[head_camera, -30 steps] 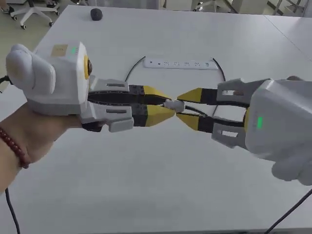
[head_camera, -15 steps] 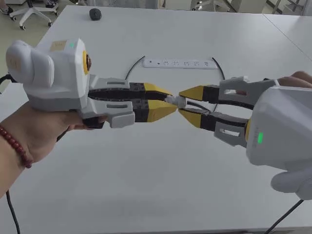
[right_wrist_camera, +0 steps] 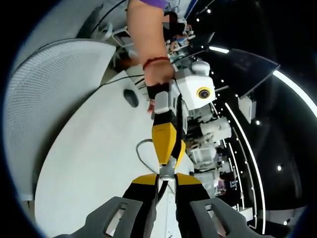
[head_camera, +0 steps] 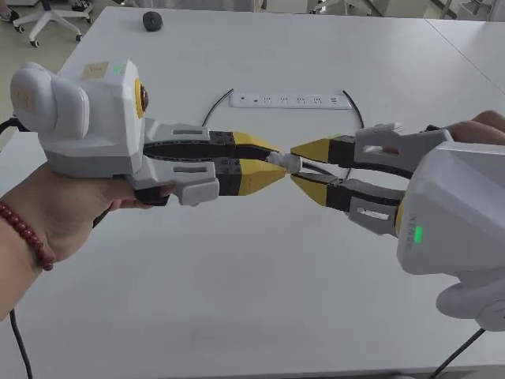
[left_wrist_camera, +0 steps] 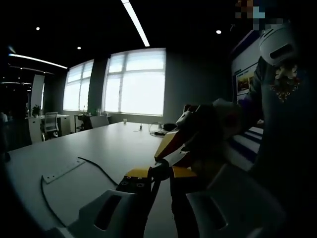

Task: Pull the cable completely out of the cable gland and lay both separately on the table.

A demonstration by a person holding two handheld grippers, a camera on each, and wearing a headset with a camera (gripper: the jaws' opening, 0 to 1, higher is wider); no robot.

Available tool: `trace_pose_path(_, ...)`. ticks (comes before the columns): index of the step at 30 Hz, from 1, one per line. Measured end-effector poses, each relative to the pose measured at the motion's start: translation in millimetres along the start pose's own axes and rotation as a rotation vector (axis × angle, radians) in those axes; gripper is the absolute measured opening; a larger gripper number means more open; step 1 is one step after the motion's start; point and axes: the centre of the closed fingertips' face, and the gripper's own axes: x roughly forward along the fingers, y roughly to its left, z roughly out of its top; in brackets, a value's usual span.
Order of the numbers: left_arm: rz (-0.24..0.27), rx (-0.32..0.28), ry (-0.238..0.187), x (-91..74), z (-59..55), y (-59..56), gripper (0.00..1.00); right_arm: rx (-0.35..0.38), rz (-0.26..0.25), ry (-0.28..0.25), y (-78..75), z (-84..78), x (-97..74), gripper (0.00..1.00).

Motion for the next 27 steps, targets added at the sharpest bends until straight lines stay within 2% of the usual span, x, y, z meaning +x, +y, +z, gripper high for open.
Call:
trace_pose_path(14, 0.006, 0.013, 0.003, -2.1, -0.4, 0.4, 0.15, 0.003, -0.001, -0.010, -0.8, 1.7, -2.3, 0.07)
trace_pose_path(16, 0.007, 0.021, 0.001, -4.0, 0.9, -0.3, 0.15, 0.102, -0.005, -0.027, -3.7, 2.1, -3.9, 0.07)
trace_pose_path(17, 0.007, 0.022, -0.001, -5.0, 1.9, -0.2, 0.15, 0.129, -0.006, -0.037, -5.2, 2.6, -4.7, 0.07)
trace_pose_path(19, 0.013, 0.023, -0.005, -7.8, 3.9, 1.7, 0.15, 0.144, -0.013, -0.022, -8.8, -3.1, -6.8, 0.04)
trace_pose_path(22, 0.008, 0.045, 0.024, -9.8, -0.3, 0.4, 0.15, 0.157, -0.033, -0.019, -14.5, -7.5, -8.8, 0.00)
trace_pose_path(23, 0.003, 0.052, 0.036, -10.1, -2.8, -2.3, 0.15, 0.169, -0.028, -0.024, -14.9, -7.1, -8.7, 0.01)
trace_pose_path(24, 0.002, 0.058, 0.040, -9.9, -3.9, -3.2, 0.15, 0.241, -0.013, -0.023, -13.6, -9.5, -6.2, 0.05)
trace_pose_path(25, 0.001, 0.057, 0.038, -10.1, -3.9, -3.2, 0.15, 0.214, -0.025, -0.012, -16.3, -12.0, -5.0, 0.07)
trace_pose_path(26, 0.002, 0.055, 0.037, -10.5, -4.0, -2.8, 0.15, 0.220, 0.003, -0.016, -12.2, -12.3, -4.5, 0.06)
trace_pose_path(27, 0.006, 0.054, 0.034, -11.1, -3.6, -2.2, 0.15, 0.229, 0.009, -0.011, -10.4, -13.3, -4.0, 0.05)
